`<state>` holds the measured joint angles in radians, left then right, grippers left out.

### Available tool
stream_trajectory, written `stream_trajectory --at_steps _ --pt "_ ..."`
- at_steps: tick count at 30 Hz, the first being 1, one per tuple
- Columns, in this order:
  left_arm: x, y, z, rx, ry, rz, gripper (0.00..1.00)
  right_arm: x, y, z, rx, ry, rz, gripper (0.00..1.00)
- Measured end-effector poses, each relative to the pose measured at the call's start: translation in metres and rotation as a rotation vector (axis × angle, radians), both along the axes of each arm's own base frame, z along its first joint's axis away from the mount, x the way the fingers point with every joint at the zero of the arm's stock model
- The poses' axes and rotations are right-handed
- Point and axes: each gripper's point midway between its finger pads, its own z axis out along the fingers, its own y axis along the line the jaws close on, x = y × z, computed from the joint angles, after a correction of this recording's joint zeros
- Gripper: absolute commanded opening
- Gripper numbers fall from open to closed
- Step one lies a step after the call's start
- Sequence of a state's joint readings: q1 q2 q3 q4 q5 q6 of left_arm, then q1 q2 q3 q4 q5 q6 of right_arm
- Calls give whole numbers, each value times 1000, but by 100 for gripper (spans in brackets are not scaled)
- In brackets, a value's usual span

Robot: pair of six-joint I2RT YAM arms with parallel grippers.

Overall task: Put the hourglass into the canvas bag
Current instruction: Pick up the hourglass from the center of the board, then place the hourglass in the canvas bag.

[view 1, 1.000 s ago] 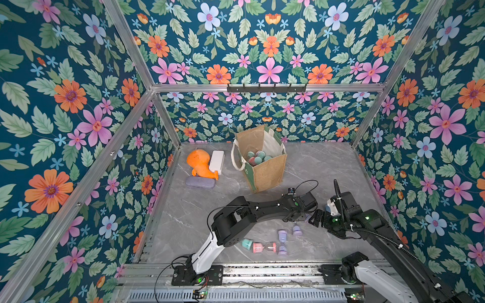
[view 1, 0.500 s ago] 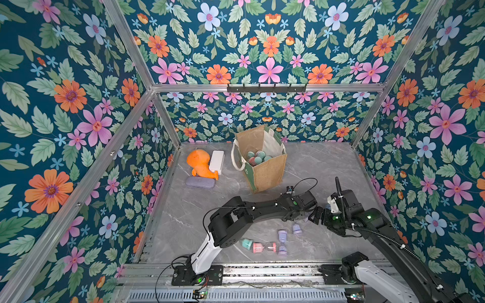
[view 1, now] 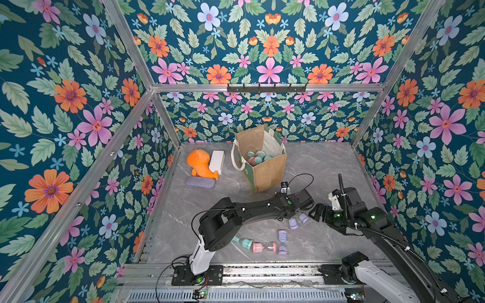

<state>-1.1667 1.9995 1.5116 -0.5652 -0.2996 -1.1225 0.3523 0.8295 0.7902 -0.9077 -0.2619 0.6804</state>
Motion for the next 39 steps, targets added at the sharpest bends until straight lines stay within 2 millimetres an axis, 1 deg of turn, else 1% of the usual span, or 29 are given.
stream_trajectory --at_steps 11,17,20,26,34,39 --pt "6 11 17 -6 -56 45 37 4 2 11 3 -23 9 99" --pt "11 18 37 -10 -103 66 36 10 4 23 7 -51 27 99" --pt "15 22 52 -18 -131 81 36 14 8 32 19 -69 41 99" --pt "31 36 95 -22 -211 94 36 29 20 59 57 -124 79 99" --pt "60 61 166 -26 -333 94 36 58 40 100 107 -217 134 99" --pt "82 76 207 -39 -405 94 36 76 56 122 123 -269 178 99"
